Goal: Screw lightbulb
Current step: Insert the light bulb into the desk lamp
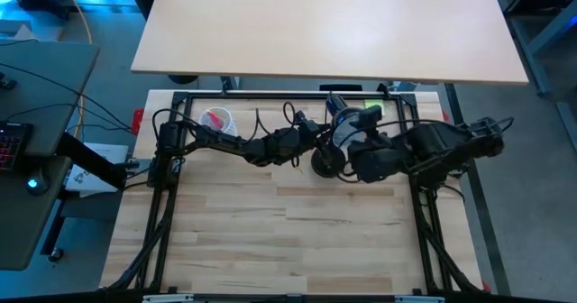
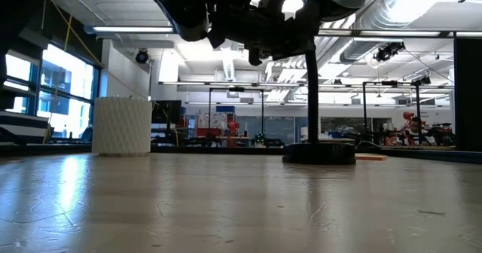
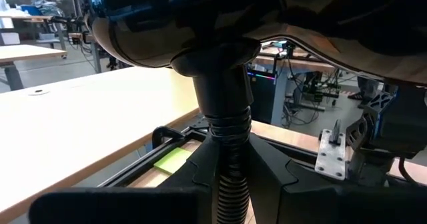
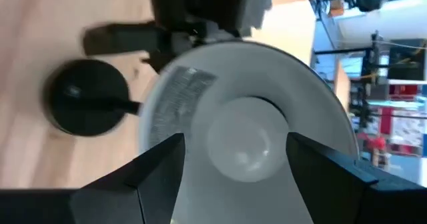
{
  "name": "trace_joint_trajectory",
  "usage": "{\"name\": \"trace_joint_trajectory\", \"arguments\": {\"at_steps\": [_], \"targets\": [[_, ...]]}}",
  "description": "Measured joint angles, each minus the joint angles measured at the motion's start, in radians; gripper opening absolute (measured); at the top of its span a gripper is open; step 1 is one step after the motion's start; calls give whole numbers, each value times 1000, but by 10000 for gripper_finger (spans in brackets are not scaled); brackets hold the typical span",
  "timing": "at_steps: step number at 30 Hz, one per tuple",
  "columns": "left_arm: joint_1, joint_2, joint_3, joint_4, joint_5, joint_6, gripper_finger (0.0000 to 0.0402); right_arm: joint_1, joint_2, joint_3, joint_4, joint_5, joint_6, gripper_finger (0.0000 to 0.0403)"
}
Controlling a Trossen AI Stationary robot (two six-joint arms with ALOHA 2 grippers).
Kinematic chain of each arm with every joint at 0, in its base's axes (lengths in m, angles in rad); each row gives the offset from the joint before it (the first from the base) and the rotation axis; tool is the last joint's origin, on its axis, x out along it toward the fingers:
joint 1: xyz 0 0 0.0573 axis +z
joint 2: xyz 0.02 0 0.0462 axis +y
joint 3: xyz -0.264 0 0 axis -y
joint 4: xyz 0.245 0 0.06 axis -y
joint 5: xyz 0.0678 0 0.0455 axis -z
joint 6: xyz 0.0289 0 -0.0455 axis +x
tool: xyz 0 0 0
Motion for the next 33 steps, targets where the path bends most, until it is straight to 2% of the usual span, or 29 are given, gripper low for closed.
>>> {"name": "trace_joint_trajectory", "arguments": {"at_steps": [3,4,9,17,27,30,33], "targets": [[0,0,0,1,1,0,44,-2,15,0,5,128,-9,259],[1,0,0,2,0,0,44,-3,17,0,4,132,-26,259],[1,0,0,4,1,1,44,-37,36,0,-4,-4,-82,259],[1,0,0,3,0,1,44,-74,82,0,-15,84,-204,259],[2,0,0,3,-3,1,44,-105,110,0,-30,90,-384,259],[2,0,0,3,-4,1,44,-114,110,0,-31,91,-374,259],[3,0,0,3,-7,1,44,-129,110,0,-32,93,-261,259]]}}
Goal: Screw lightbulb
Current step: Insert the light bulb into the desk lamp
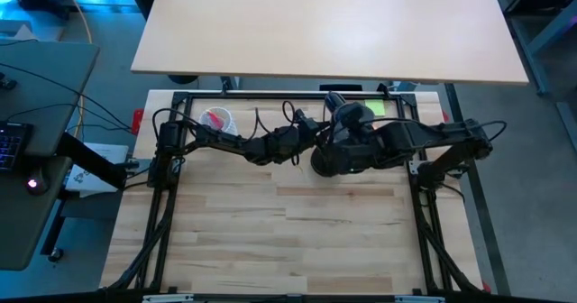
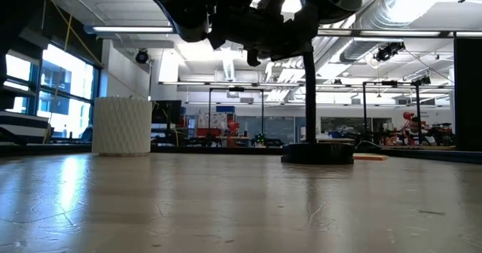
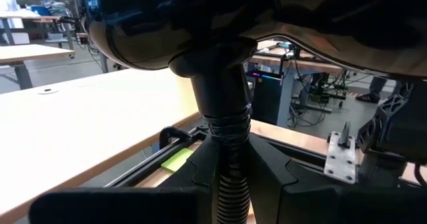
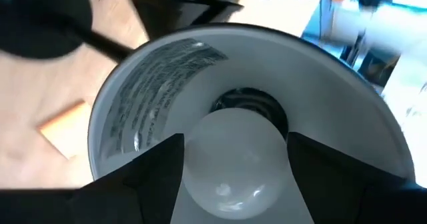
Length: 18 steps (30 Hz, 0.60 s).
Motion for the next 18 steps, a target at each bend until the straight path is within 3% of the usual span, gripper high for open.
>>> {"name": "trace_joint_trajectory", "arguments": {"at_steps": [11,18], "targets": [[1,0,0,5,0,13,44,-29,0,0,36,32,615,259],[0,0,0,5,5,11,44,0,-15,0,143,24,683,259]]}}
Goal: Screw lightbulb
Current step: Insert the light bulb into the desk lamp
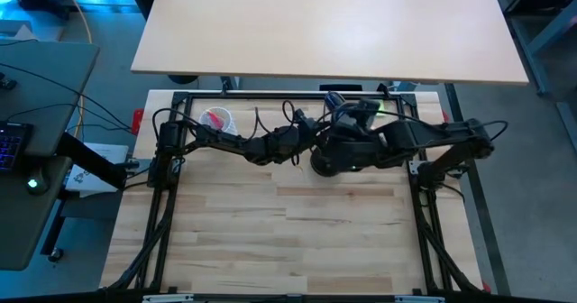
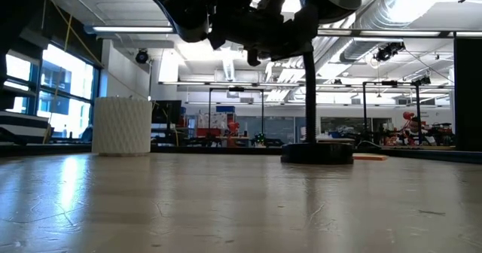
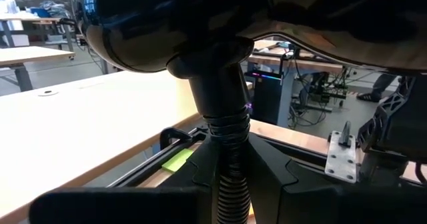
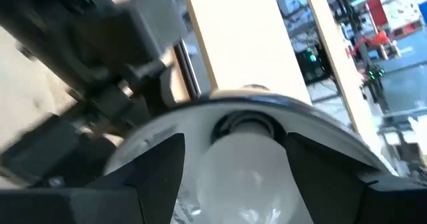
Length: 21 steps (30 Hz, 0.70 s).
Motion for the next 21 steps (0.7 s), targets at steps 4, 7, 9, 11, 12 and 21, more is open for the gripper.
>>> {"name": "trace_joint_trajectory", "arguments": {"at_steps": [4,7,9,11,12,21], "targets": [[-1,0,0,-1,6,0,44,40,-30,0,39,-7,-20,259],[-2,0,0,-1,8,0,44,70,-57,0,49,-8,-24,259],[-2,0,0,-2,9,0,44,89,-78,0,46,-21,-39,259],[-2,0,0,-1,11,1,44,109,-96,0,29,-56,-85,259],[-3,0,0,-2,11,2,44,122,-104,0,16,-86,-128,259],[-3,0,0,0,7,-1,44,180,-70,0,-129,-123,-790,259]]}}
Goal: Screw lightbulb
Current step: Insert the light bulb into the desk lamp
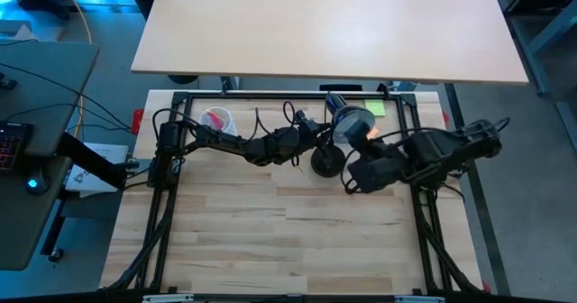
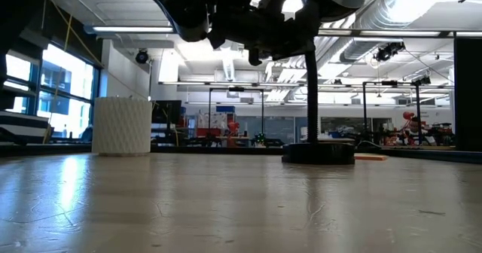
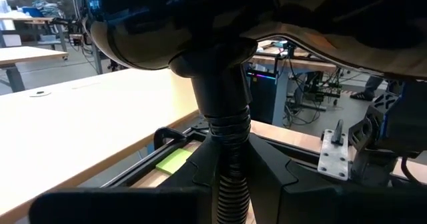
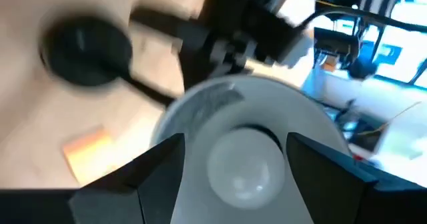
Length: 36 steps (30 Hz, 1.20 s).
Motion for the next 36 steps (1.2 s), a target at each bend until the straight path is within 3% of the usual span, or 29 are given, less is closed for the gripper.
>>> {"name": "trace_joint_trajectory", "arguments": {"at_steps": [4,9,13,17,23,30,36], "targets": [[0,0,0,0,-1,-2,44,-25,33,0,-90,80,-99,259],[1,0,0,-1,-1,-2,44,-38,67,0,-74,151,-257,259],[1,0,0,-3,-1,-2,44,-70,79,0,-87,86,-313,259],[0,-1,0,-4,3,-2,44,-99,86,-1,-85,165,-310,259],[1,-1,0,-5,11,-2,44,-132,85,-1,-87,95,-269,259],[3,-1,1,-5,7,-3,44,-170,85,-1,-87,111,-256,259],[3,-1,1,-5,3,-4,44,-198,84,-1,-26,91,-71,259]]}}
